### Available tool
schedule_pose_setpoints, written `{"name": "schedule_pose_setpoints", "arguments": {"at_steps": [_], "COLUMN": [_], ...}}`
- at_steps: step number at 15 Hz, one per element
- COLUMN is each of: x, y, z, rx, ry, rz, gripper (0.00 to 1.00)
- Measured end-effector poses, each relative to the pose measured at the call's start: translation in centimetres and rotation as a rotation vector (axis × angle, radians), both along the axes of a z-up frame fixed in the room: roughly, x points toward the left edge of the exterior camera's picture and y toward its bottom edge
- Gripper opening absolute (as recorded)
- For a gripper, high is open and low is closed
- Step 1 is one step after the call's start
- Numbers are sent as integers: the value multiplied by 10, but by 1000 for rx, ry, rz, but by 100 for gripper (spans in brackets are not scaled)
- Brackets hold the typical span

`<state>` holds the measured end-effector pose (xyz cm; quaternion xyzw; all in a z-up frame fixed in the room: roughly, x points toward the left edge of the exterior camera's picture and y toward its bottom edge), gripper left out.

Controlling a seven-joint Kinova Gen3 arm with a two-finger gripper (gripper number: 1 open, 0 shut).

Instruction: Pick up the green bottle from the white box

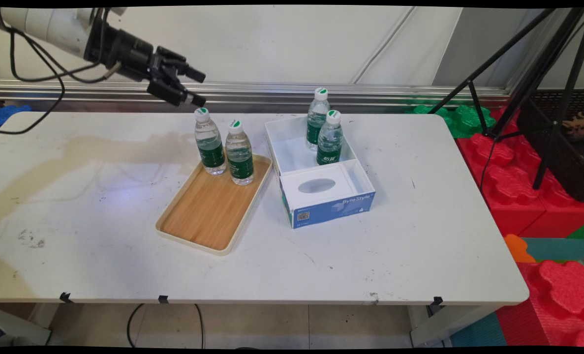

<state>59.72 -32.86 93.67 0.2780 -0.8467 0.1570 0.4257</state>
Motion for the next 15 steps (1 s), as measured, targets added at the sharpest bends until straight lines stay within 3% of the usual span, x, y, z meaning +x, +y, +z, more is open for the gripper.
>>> {"name": "schedule_pose_setpoints", "arguments": {"at_steps": [6,15], "x": [-39,-110], "y": [-14,-48], "z": [23,15], "rx": [-35,-29], "ry": [19,16], "rz": [-57,-94], "gripper": [100,100]}}
